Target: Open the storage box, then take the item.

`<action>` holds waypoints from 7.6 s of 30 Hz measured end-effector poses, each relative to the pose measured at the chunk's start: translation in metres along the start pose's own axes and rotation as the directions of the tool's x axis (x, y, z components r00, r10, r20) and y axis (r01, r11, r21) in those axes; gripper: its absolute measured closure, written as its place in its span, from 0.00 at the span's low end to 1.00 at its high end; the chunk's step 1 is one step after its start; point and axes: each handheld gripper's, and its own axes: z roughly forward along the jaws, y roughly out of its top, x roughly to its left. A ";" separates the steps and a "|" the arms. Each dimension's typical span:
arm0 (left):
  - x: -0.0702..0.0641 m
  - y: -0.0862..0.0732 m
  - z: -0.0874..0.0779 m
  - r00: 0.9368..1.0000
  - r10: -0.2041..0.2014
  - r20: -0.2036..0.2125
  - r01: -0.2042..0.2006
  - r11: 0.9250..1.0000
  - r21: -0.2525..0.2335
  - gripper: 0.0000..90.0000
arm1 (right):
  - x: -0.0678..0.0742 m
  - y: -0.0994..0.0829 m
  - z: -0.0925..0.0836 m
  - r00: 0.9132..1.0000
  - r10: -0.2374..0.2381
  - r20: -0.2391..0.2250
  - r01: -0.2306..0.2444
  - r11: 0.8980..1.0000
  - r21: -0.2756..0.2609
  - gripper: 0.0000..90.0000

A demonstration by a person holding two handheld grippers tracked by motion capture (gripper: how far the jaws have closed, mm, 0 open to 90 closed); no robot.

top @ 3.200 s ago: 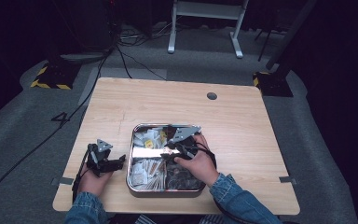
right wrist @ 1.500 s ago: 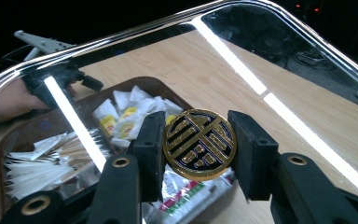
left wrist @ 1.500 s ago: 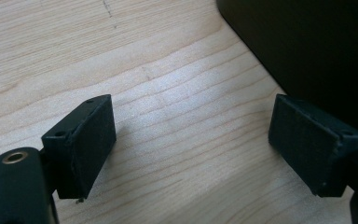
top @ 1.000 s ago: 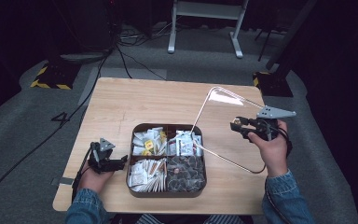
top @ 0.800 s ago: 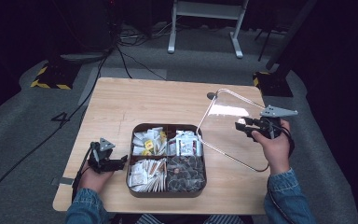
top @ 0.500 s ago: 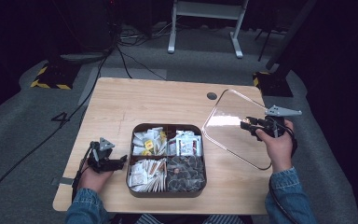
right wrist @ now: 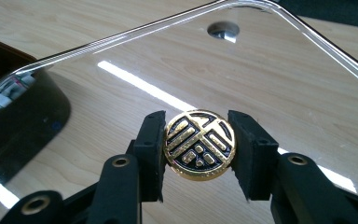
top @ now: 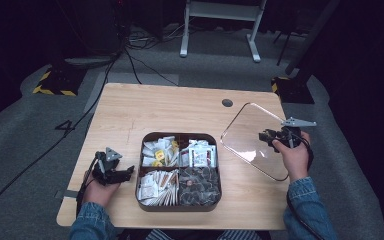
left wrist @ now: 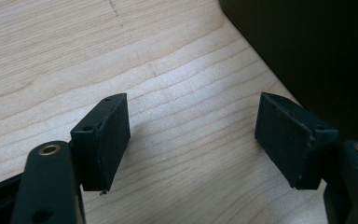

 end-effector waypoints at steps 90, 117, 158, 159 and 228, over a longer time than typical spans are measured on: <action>-0.080 0.088 -0.075 0.973 0.034 0.229 0.009 0.983 -0.181 0.54 | 0.000 -0.011 -0.033 0.998 0.039 0.056 -0.032 0.993 -0.116 0.46; -0.146 0.126 0.022 0.934 0.066 0.352 -0.091 0.994 0.053 0.52 | -0.012 -0.026 -0.056 0.993 0.077 0.085 -0.066 0.989 -0.129 0.45; -0.150 0.129 0.051 0.911 0.004 0.413 -0.076 0.984 0.159 0.52 | -0.012 -0.041 -0.062 0.991 0.091 0.103 -0.081 0.992 -0.097 0.44; -0.150 0.129 0.051 0.909 0.003 0.417 -0.075 0.985 0.158 0.52 | -0.011 -0.041 -0.062 0.991 0.089 0.102 -0.080 0.992 -0.097 0.44; -0.069 0.121 -0.072 0.735 0.318 0.599 -0.143 0.936 -0.321 0.97 | 0.003 -0.030 -0.025 0.998 0.039 0.038 -0.038 0.999 -0.037 0.44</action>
